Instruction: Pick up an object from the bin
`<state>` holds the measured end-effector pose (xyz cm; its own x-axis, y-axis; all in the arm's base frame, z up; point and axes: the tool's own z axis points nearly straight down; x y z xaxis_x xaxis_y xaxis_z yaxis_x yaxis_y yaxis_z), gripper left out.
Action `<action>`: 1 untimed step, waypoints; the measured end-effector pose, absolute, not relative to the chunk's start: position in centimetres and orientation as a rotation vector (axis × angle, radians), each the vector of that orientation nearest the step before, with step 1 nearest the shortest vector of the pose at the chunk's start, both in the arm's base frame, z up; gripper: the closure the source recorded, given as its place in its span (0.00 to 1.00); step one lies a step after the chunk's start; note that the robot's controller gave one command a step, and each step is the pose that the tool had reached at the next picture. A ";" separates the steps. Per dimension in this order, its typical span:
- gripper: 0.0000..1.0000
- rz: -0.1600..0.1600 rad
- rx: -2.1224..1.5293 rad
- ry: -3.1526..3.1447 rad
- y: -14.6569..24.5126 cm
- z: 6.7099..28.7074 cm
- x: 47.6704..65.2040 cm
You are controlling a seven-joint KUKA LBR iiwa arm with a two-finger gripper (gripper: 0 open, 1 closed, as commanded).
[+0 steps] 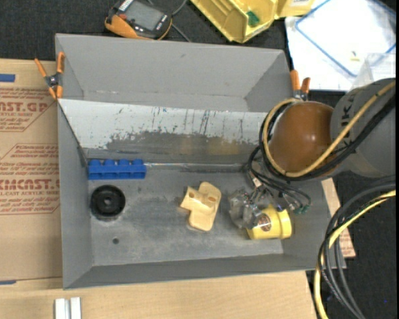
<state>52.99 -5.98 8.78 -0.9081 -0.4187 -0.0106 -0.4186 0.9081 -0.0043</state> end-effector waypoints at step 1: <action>1.00 -0.001 -0.767 3.042 -5.2 7.0 53.0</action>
Offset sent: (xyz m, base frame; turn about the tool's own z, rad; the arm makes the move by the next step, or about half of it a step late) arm 0.0172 0.0388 -0.0178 -0.0805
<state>52.99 -5.21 7.02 -0.8804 -0.4741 -0.0037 -0.4741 0.8804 -0.0015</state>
